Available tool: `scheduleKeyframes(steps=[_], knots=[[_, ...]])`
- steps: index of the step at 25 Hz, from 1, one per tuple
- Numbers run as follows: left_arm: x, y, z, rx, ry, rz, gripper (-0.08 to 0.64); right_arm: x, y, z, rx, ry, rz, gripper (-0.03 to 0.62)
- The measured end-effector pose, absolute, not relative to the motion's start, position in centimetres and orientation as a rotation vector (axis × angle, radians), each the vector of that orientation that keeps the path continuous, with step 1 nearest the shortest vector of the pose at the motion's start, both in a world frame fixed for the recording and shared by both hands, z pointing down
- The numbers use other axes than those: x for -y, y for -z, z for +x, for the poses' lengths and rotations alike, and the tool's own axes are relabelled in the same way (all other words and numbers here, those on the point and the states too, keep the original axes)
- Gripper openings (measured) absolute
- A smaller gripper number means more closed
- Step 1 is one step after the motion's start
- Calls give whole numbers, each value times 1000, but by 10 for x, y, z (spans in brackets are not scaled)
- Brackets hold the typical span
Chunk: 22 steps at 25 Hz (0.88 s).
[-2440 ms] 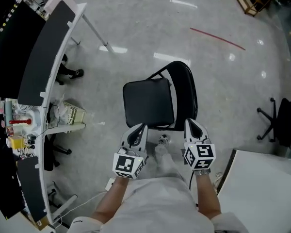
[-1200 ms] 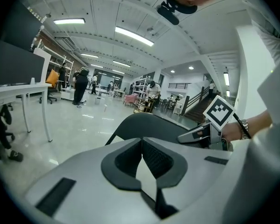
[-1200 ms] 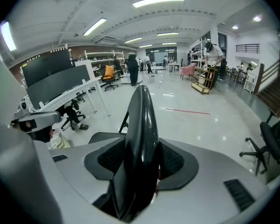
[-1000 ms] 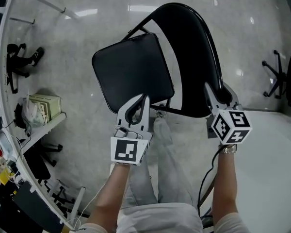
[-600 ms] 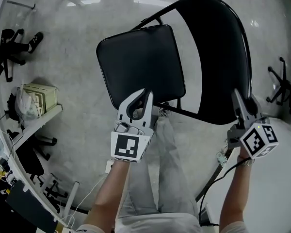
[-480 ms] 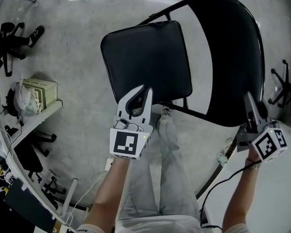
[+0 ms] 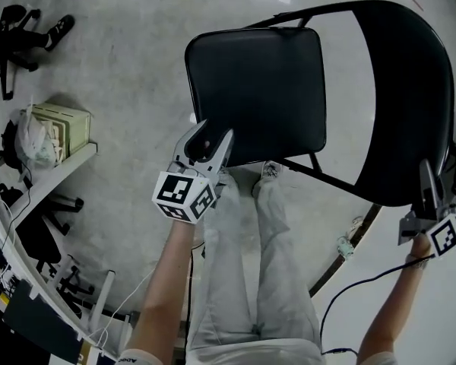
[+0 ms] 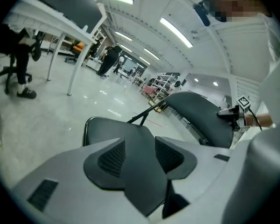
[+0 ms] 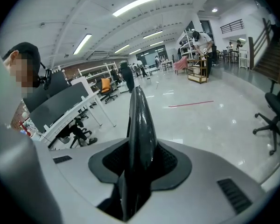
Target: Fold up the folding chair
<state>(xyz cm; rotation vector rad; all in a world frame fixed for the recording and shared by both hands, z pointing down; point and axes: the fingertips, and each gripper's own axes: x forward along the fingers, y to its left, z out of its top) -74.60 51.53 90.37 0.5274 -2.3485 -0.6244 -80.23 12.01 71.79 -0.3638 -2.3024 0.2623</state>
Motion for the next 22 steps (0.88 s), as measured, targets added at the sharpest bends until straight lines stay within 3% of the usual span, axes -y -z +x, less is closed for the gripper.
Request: scheduleKeyframes(steps=[11,22], knots=[[-579,-1050,-705,2002,1061,378,277,-114,-718,-800,2320,-342,-358,120],[-550,-1089,-676,1771,1245,455,306,-122,-718,-802,2328,-393,-420,107]])
